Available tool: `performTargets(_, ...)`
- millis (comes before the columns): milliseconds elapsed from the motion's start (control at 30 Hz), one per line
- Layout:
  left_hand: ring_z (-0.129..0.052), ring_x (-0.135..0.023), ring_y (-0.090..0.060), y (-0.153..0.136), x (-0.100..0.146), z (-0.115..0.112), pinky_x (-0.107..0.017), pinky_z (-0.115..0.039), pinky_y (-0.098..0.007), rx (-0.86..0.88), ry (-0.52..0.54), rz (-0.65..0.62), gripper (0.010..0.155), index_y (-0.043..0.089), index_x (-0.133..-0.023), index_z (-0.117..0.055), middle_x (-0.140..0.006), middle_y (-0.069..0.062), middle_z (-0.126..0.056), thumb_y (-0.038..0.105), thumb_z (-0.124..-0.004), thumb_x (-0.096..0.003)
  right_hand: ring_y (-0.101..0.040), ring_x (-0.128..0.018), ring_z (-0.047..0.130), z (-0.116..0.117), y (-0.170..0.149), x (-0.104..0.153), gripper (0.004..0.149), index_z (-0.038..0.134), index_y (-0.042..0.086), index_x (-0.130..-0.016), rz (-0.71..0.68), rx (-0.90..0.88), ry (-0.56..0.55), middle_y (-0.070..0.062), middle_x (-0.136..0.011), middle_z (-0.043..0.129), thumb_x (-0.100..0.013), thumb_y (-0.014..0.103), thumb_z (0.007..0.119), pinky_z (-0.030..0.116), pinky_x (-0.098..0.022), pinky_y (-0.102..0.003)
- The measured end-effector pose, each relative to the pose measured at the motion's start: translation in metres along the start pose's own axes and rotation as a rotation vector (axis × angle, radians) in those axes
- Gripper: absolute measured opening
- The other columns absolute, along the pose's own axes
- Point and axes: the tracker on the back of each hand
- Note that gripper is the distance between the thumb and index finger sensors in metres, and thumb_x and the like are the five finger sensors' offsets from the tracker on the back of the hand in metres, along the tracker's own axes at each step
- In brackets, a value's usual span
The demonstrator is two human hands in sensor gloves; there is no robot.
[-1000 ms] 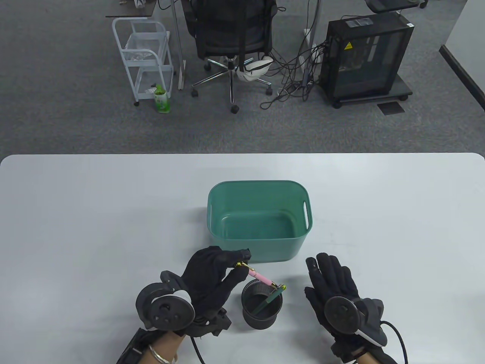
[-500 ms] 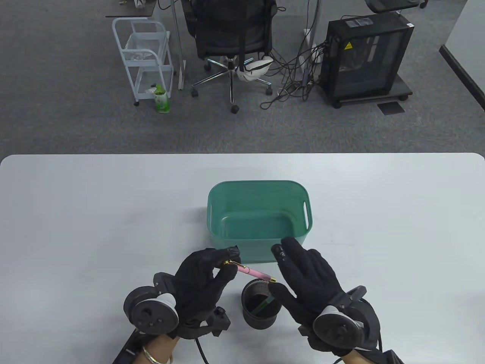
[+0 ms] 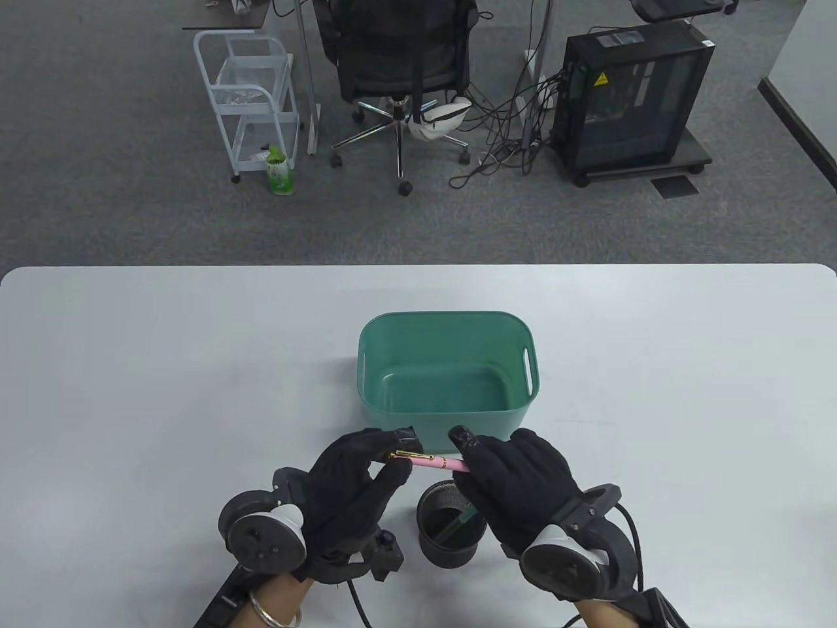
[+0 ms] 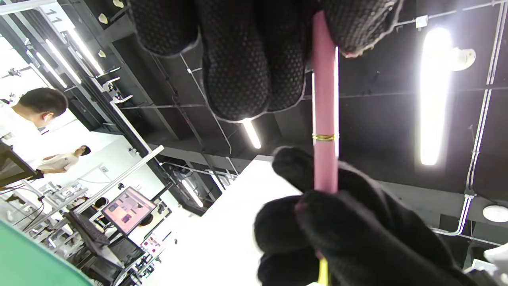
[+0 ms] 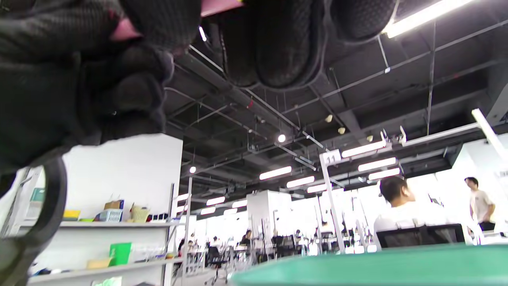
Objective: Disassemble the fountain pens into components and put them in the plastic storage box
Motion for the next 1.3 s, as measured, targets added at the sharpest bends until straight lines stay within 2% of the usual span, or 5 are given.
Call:
performTargets(200, -0.101, -0.069, -0.025, -0.004, -0.004, 0.002, -0.069, -0.072, -0.053, 0.005, -0.101, 0.025, 0.046, 0.008, -0.096, -0.082, -0.084, -0.009, -0.099, 0.042, -0.068, -0.0688, -0.016, -0.066, 0.091, -0.013, -0.001, 0.003, 0.046, 0.078, 0.029, -0.098, -0.022, -0.003, -0.064, 0.001, -0.084, 0.088, -0.056, 0.046, 0.075, 0.067, -0.069, -0.047)
performTargets(767, -0.100, -0.072, -0.029, -0.011, -0.009, 0.004, -0.070, -0.070, -0.055, -0.121, -0.332, 0.017, 0.046, 0.007, -0.098, -0.082, -0.087, -0.012, -0.099, 0.040, -0.068, -0.0697, -0.017, -0.071, 0.088, -0.012, -0.006, 0.003, 0.042, 0.083, 0.031, -0.095, -0.031, 0.018, -0.013, 0.000, -0.087, 0.086, -0.056, 0.044, 0.074, 0.065, -0.071, -0.049)
performTargets(967, -0.097, -0.078, -0.031, -0.010, -0.008, 0.007, -0.071, -0.068, -0.056, -0.202, -0.352, 0.029, 0.047, 0.010, -0.099, -0.084, -0.091, -0.013, -0.097, 0.043, -0.068, -0.0694, -0.017, -0.071, 0.088, -0.011, -0.006, 0.003, 0.042, 0.083, 0.030, -0.095, -0.037, 0.029, -0.003, 0.001, -0.086, 0.086, -0.056, 0.044, 0.074, 0.064, -0.071, -0.049)
performTargets(1100, -0.085, -0.093, -0.036, -0.006, -0.005, 0.006, -0.077, -0.060, -0.060, -0.276, -0.271, 0.006, 0.059, 0.012, -0.107, -0.078, -0.107, -0.017, -0.085, 0.053, -0.070, -0.0659, -0.017, -0.072, 0.088, -0.011, -0.005, 0.004, 0.042, 0.084, 0.031, -0.095, -0.040, 0.044, 0.000, 0.002, -0.087, 0.086, -0.056, 0.044, 0.075, 0.064, -0.072, -0.049)
performTargets(1300, -0.079, -0.101, -0.037, 0.003, -0.003, -0.002, -0.080, -0.056, -0.062, -0.389, -0.296, -0.053, 0.061, 0.017, -0.114, -0.072, -0.114, -0.017, -0.079, 0.054, -0.071, -0.0653, -0.017, -0.073, 0.087, -0.005, -0.004, 0.004, 0.042, 0.083, 0.032, -0.095, -0.054, 0.038, 0.023, 0.002, -0.088, 0.085, -0.056, 0.044, 0.075, 0.063, -0.072, -0.049)
Point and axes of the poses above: the tracker on the back of each hand, its own y axis roughly to the thumb side, its own x axis roughly from the fingertips to the wrist, z = x × y
